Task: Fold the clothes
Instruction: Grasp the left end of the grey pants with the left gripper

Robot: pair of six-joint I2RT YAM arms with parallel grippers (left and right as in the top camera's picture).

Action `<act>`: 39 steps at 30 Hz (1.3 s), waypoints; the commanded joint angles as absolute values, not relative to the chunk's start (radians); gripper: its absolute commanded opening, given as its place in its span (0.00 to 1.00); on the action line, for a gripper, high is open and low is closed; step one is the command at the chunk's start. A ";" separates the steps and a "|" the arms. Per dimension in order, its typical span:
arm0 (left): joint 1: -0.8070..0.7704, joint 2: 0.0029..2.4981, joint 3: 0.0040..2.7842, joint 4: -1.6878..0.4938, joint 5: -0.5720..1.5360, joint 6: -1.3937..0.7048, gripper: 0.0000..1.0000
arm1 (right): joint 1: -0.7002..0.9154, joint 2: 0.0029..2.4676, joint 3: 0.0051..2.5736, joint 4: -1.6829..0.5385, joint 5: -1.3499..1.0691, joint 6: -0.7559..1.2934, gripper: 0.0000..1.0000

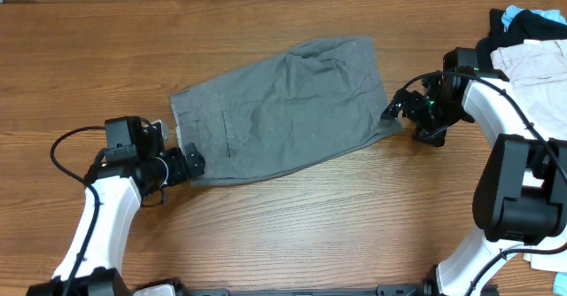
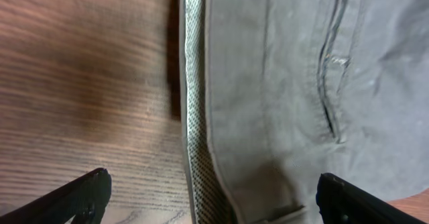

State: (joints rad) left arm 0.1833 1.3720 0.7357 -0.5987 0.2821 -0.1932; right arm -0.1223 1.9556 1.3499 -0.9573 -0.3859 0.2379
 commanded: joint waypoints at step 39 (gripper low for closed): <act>0.194 1.656 0.844 -0.558 0.107 -0.173 0.04 | -0.066 1.961 1.346 -0.951 -0.399 0.239 0.94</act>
